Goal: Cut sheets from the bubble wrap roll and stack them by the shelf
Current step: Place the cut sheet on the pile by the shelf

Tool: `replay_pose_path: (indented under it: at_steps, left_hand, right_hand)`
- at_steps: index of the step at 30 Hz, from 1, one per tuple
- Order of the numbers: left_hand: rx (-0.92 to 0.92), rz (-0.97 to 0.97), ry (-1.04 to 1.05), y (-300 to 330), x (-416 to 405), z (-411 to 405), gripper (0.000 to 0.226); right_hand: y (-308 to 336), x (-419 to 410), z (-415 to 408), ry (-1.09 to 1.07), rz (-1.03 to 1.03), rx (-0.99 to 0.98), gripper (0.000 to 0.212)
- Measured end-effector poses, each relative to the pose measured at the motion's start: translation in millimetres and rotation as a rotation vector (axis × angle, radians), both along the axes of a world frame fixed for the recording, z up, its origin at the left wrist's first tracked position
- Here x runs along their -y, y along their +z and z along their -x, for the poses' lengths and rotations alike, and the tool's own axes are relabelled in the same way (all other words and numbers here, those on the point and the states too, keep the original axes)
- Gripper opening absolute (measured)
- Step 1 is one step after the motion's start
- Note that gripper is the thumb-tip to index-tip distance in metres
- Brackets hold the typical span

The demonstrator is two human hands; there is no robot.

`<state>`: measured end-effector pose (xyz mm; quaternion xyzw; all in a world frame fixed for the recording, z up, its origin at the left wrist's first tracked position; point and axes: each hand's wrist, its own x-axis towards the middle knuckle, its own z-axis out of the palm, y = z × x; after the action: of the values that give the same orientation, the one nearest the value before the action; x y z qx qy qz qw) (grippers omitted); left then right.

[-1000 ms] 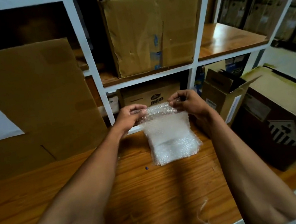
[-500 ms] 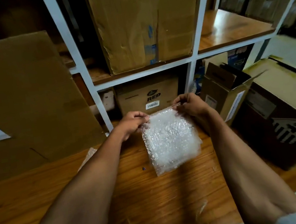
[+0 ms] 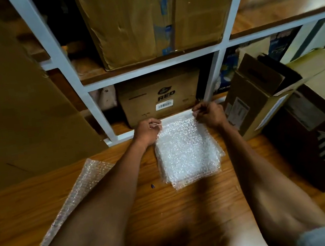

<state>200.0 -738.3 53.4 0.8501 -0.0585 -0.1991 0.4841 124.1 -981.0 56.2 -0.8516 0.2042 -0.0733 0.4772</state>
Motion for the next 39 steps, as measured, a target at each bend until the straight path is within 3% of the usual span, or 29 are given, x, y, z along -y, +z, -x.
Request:
replay_pose_path:
  at_steps: [19, 24, 28, 35, 39]
  left_hand:
    - [0.097, -0.082, 0.152, -64.0, 20.5, -40.2, 0.016]
    - [0.327, -0.224, 0.197, -69.3, 20.7, -26.2, 0.019]
    - [0.565, -0.370, 0.134, -74.7, 26.0, -4.0, 0.030]
    - [0.603, -0.449, 0.008, -81.2, 22.8, 16.4, 0.023]
    - [0.521, -0.263, -0.052, -76.0, 20.6, 9.6, 0.009]
  right_hand:
    - [-53.5, 12.7, -49.4, -0.038, 0.258, 0.004, 0.010]
    - [-57.0, -2.0, -42.6, -0.078, 0.456, 0.073, 0.030]
    - [-65.8, -22.2, -26.8, 0.029, 0.630, 0.172, 0.028]
    - [-94.8, -29.7, -10.1, 0.169, 0.636, 0.031, 0.042]
    - [-88.0, -25.2, -13.1, 0.162, 0.561, -0.091, 0.061]
